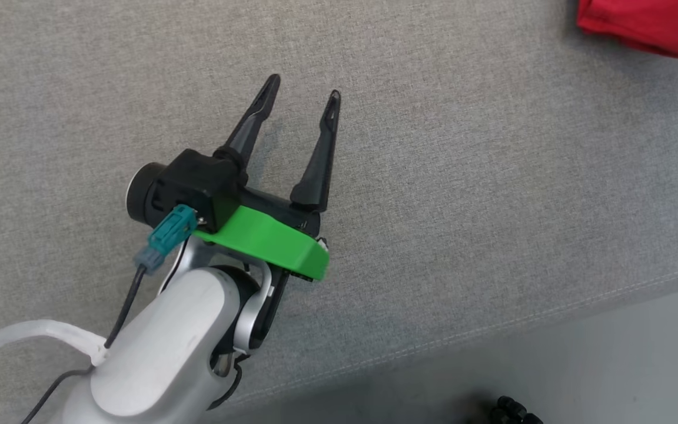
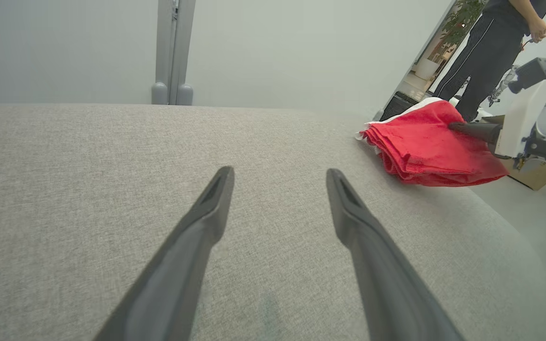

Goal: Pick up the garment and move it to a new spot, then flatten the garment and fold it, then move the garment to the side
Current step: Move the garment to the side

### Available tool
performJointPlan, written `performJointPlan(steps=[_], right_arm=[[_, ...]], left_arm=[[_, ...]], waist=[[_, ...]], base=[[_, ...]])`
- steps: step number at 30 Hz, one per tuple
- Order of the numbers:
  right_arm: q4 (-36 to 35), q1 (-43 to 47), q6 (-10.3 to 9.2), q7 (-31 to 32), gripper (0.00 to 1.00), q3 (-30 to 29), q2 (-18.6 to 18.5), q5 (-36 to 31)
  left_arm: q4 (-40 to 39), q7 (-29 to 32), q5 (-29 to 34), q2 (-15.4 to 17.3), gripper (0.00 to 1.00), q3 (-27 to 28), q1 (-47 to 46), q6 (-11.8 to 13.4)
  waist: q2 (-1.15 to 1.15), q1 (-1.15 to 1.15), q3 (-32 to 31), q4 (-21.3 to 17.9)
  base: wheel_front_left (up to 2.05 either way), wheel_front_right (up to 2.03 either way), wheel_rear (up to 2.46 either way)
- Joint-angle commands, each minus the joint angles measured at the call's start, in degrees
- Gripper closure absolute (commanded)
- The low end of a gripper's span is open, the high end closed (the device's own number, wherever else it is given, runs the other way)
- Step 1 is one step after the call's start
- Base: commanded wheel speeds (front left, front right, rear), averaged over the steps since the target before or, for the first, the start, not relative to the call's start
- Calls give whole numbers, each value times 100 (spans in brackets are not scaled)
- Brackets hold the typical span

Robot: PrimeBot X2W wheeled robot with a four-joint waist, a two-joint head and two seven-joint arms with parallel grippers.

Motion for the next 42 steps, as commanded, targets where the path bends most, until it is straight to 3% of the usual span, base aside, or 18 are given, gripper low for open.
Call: performJointPlan(steps=[1, 19, 21, 24, 25, 26, 33, 42], right_arm=[[46, -85, -6, -67, 100, 1, -26, -54], [1037, -906, -7, -761, 100, 107, -309, -1589], [1080, -933, -7, -800, 89, 30, -381, -1739], [1113, -932, -7, -763, 58, -117, -474, -1991], [1120, -916, -7, -751, 25, -189, -506, -2061], [1125, -902, -7, -763, 0, -258, -539, -2121], [1137, -744, -7, -885, 0, -693, -555, -2513], [1059, -547, -7, -1223, 0, -1051, -162, -2914]], left_arm=[[-33, 28, 43, -17, 0, -8, -115, -20], [-66, 44, 113, -54, 0, -129, -283, -3], [-71, 42, 114, -51, 0, -133, -283, -1], [-79, 25, 123, -45, 0, -139, -291, 7], [-81, 21, 127, -42, 0, -142, -293, 10], [-80, 22, 127, -41, 0, -141, -296, 16], [-70, 36, 126, -11, 0, -135, -298, 39], [159, -94, -6, 14, 0, -76, -195, -43]], waist=[[0, 0, 74, -54], [0, 0, 452, 460], [0, 0, 477, 492], [0, 0, 511, 517], [0, 0, 521, 521], [0, 0, 530, 522], [0, 0, 528, 451], [0, 0, 63, 298]], base=[[0, 0, 0], [0, 0, 0], [0, 0, 0], [0, 0, 0], [0, 0, 0], [0, 0, 0], [0, 0, 0], [0, 0, 0]])
